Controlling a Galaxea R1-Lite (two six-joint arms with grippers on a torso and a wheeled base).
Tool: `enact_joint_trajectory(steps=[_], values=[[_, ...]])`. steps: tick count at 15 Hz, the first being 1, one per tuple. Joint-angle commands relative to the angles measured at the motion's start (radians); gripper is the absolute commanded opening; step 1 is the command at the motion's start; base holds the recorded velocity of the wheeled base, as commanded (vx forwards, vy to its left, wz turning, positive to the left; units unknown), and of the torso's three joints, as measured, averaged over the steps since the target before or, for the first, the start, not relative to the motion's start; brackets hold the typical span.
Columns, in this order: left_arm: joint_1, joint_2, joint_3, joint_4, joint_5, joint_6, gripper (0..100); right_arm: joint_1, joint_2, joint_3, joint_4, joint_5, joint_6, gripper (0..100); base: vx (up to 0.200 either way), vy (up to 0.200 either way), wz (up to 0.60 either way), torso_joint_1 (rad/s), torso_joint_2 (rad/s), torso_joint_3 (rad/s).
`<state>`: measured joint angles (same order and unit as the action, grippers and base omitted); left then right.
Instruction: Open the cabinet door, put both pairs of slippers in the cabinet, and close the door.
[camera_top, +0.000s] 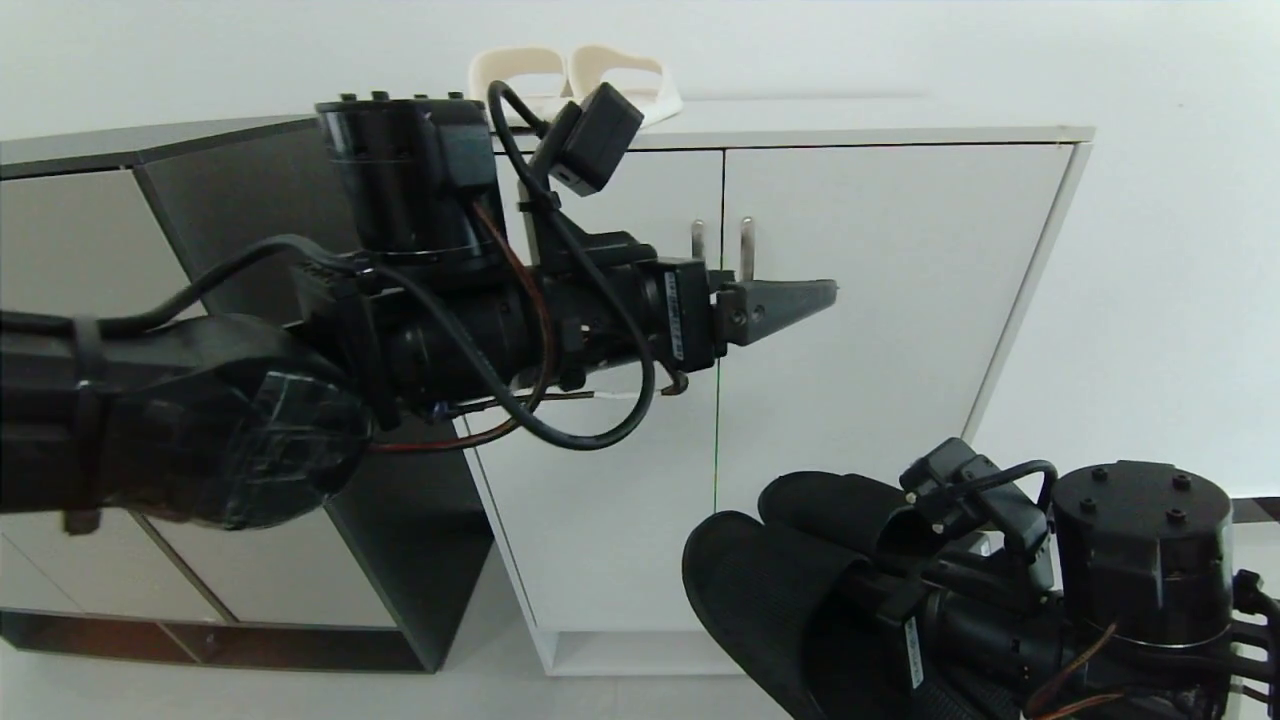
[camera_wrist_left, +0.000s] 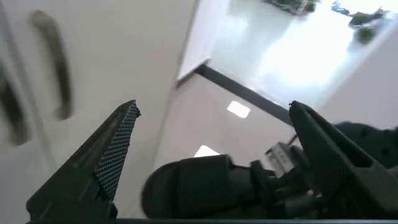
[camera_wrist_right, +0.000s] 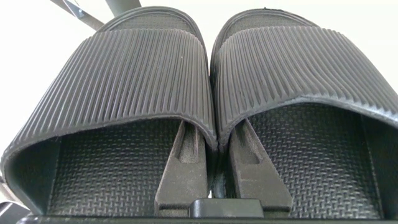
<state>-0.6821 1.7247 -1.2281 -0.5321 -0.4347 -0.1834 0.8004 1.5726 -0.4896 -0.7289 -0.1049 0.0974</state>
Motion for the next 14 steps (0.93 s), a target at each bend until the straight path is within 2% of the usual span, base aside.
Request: enact_joint_trajectory(steps=[1, 2, 4, 5, 7, 8, 14], values=[[0.003, 0.093, -0.116, 0.043, -0.088, -0.067, 100, 0.0, -0.002, 0.003, 0.0, -0.001, 0.001, 0, 0.0, 0.0, 0.0, 0.0, 0.0, 0.0], [0.012, 0.113, -0.156, 0.066, -0.13, -0.088, 100, 0.0, -0.003, 0.005, 0.0, -0.001, 0.001, 0, 0.0, 0.0, 0.0, 0.0, 0.0, 0.0], [0.03, 0.174, -0.228, 0.087, -0.139, -0.09, 100, 0.0, -0.002, 0.005, 0.0, 0.001, 0.001, 0, 0.0, 0.0, 0.0, 0.0, 0.0, 0.0], [0.03, 0.174, -0.228, 0.087, -0.139, -0.09, 100, 0.0, -0.002, 0.005, 0.0, 0.001, 0.001, 0, 0.0, 0.0, 0.0, 0.0, 0.0, 0.0], [0.046, 0.196, -0.255, 0.086, -0.058, -0.059, 100, -0.001, 0.0, 0.005, 0.0, 0.001, 0.001, 0, 0.0, 0.0, 0.0, 0.0, 0.0, 0.0], [0.046, 0.194, -0.258, 0.087, -0.044, -0.048, 100, -0.001, 0.001, 0.005, 0.0, 0.001, 0.001, 0, 0.0, 0.0, 0.0, 0.0, 0.0, 0.0], [0.049, 0.193, -0.286, 0.141, 0.048, -0.031, 100, -0.001, 0.004, 0.02, 0.0, 0.001, -0.001, 0, 0.0, 0.0, 0.0, 0.0, 0.0, 0.0]])
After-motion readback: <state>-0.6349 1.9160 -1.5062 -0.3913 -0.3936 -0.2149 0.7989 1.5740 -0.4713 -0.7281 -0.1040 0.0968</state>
